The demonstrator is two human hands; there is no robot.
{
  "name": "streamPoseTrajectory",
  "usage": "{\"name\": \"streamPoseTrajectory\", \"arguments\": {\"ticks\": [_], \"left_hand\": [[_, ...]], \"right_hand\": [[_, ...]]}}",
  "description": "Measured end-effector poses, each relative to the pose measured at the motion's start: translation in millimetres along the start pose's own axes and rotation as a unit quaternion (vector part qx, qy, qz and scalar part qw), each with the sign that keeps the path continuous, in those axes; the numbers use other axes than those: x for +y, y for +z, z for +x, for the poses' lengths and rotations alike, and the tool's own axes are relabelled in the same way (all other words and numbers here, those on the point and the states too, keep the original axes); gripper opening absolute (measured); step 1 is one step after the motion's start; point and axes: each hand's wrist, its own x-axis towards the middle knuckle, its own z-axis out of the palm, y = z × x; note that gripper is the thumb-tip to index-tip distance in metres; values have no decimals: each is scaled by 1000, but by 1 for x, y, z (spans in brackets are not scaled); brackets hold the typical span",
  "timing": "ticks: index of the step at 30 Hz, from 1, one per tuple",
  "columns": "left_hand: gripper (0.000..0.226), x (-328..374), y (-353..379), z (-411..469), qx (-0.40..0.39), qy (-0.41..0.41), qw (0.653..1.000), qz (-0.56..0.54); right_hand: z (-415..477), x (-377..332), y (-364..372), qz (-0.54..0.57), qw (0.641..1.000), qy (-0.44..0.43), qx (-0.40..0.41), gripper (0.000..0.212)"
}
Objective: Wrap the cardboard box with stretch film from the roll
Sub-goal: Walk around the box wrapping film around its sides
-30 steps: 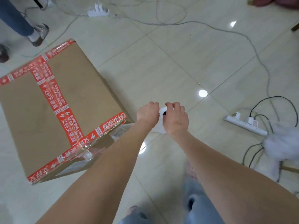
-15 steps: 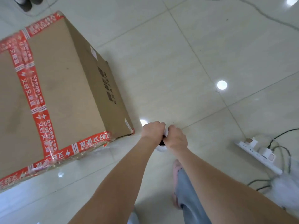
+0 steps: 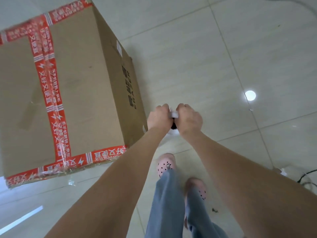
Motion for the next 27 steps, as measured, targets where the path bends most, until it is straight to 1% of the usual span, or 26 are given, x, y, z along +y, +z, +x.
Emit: {"name": "streamPoseTrajectory", "arguments": {"ticks": [2, 4, 6, 7, 8, 9, 11, 14, 17, 21, 22, 23, 25, 26, 27], "left_hand": [[18, 0, -10, 20, 15, -22, 999, -27], [20, -2, -19, 38, 17, -46, 997, -60], [21, -5, -27, 52, 24, -61, 995, -77], [22, -7, -30, 56, 26, -65, 994, -80], [22, -10, -32, 60, 27, -69, 994, -84], [21, -12, -34, 64, 28, -70, 993, -87], [20, -17, -39, 70, 25, -74, 993, -93], [22, -25, -47, 76, 19, -77, 993, -84], [31, -30, -55, 81, 0, -57, 998, -36], [47, -29, -62, 93, -51, 4, 998, 46], [44, -28, -63, 96, -60, -1, 996, 59], [35, -27, -63, 99, -65, -20, 996, 65], [13, -25, -64, 104, -87, -84, 991, 58], [11, -24, -64, 105, -111, -109, 987, 46], [13, -22, -64, 107, -129, -118, 984, 34]], "right_hand": [[16, -7, -4, 51, 998, 28, 28, 18], [27, -14, -4, 137, 987, 84, 26, 23], [34, -21, -4, 230, 960, 157, -25, 35], [37, -23, -3, 266, 946, 178, -55, 37], [40, -26, -3, 289, 938, 180, -72, 35], [44, -29, -2, 297, 937, 169, -73, 29], [51, -37, -4, 280, 946, 150, -62, 21], [61, -49, -7, 238, 959, 142, -55, 16], [67, -61, -7, 196, 972, 119, -48, 17], [69, -71, -8, 108, 989, 92, -36, 15], [68, -71, -7, 94, 991, 92, -30, 14], [67, -71, -7, 93, 991, 98, -24, 15], [69, -67, -9, 118, 986, 116, -23, 21], [71, -65, -12, 131, 983, 125, -30, 25], [73, -62, -15, 144, 980, 131, -42, 27]]}}
